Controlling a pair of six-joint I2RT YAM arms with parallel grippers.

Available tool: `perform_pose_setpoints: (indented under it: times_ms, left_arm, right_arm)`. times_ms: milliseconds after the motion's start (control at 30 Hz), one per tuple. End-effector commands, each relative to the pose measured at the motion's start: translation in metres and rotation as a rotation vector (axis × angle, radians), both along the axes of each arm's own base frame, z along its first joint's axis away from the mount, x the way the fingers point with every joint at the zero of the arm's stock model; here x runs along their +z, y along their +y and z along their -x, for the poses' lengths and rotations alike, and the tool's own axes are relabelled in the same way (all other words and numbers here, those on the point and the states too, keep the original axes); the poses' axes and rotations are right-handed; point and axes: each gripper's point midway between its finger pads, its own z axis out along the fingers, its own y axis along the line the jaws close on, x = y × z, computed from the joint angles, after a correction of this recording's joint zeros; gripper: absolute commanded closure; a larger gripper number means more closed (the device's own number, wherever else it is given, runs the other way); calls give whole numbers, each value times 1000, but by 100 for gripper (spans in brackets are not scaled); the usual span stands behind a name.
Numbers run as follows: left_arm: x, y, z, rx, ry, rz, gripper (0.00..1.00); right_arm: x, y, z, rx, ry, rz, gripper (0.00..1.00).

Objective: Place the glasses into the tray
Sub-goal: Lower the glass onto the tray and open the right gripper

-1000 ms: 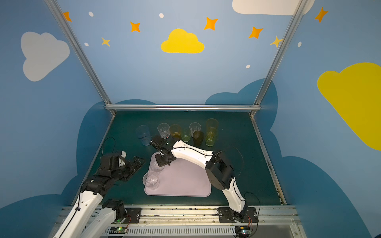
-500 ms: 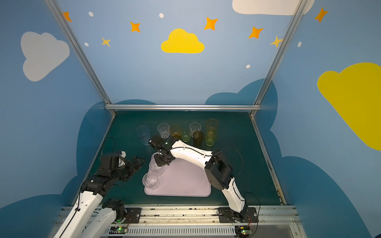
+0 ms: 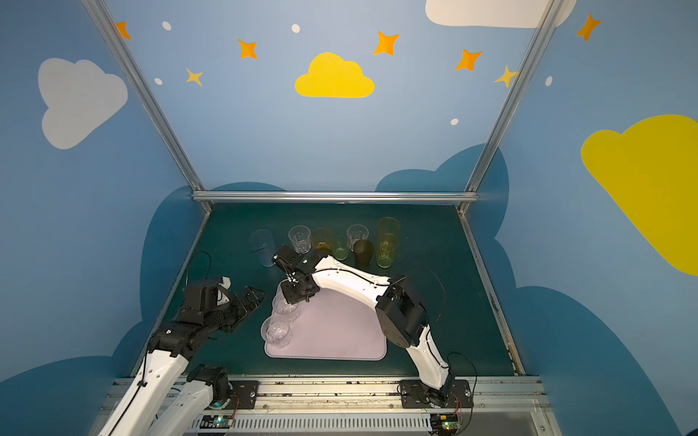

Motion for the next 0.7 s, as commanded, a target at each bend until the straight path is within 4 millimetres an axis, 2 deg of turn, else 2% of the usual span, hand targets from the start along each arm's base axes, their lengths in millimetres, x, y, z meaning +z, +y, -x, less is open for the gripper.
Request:
perform_pose_setpoints:
  times_ms: [0, 233, 667]
  left_arm:
    - [-2, 3, 0, 5, -6, -13, 0]
    - [2, 3, -1, -3, -28, -21, 0]
    - [17, 0, -5, -26, -98, -21, 0]
  right_arm:
    - [22, -8, -9, -36, -38, -35, 63]
    - [42, -24, -22, -79, -99, -48, 49]
    - [72, -73, -41, -187, -203, -116, 28]
